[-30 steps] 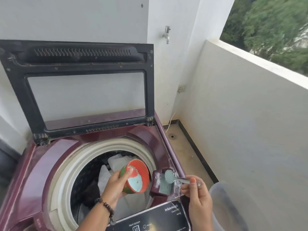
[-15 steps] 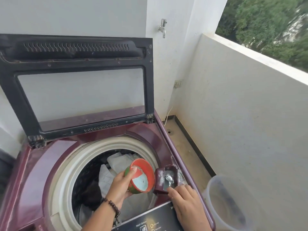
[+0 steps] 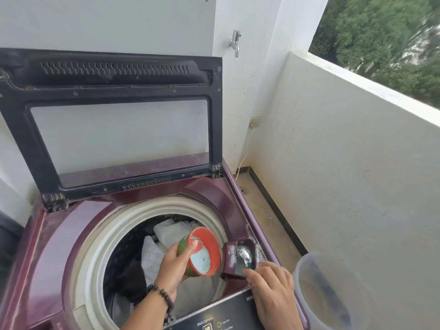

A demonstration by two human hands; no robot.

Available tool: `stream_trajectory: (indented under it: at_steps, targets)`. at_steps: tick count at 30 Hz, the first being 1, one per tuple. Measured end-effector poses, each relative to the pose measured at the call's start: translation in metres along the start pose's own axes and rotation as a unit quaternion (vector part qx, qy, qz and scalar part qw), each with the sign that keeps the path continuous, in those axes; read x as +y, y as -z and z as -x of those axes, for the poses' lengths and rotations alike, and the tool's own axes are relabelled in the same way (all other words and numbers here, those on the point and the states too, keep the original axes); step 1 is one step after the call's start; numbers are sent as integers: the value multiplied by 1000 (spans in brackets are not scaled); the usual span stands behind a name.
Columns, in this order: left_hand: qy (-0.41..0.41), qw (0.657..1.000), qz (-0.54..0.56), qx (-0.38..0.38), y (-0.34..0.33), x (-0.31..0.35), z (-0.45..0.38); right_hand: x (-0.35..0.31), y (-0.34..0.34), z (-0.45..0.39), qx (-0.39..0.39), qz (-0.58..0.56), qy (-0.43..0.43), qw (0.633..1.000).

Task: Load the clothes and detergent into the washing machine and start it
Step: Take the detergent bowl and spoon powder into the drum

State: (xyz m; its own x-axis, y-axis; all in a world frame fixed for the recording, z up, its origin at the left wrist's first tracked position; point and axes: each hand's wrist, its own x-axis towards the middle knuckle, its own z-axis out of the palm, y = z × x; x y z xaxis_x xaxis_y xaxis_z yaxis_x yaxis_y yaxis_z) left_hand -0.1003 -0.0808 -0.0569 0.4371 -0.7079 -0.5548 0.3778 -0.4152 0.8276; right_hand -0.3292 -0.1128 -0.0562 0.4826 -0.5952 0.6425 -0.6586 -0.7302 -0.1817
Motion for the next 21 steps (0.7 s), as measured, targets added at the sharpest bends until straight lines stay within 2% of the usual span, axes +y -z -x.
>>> stream_trajectory:
  at_steps: [4, 8, 13, 21]
  targets:
    - [-11, 1000, -3, 13, -1, 2, 0, -10, 9, -10, 25, -97, -70, 992]
    - [-29, 999, 9, 19, -2, 7, 3, -29, 5, -31, -16, -196, -94, 976]
    - [-99, 995, -4, -13, -2, 10, 12, -31, -8, -44, -81, -170, -73, 979]
    - [-153, 988, 11, -9, -2, 16, 20, -32, -8, -46, -110, -166, -63, 978]
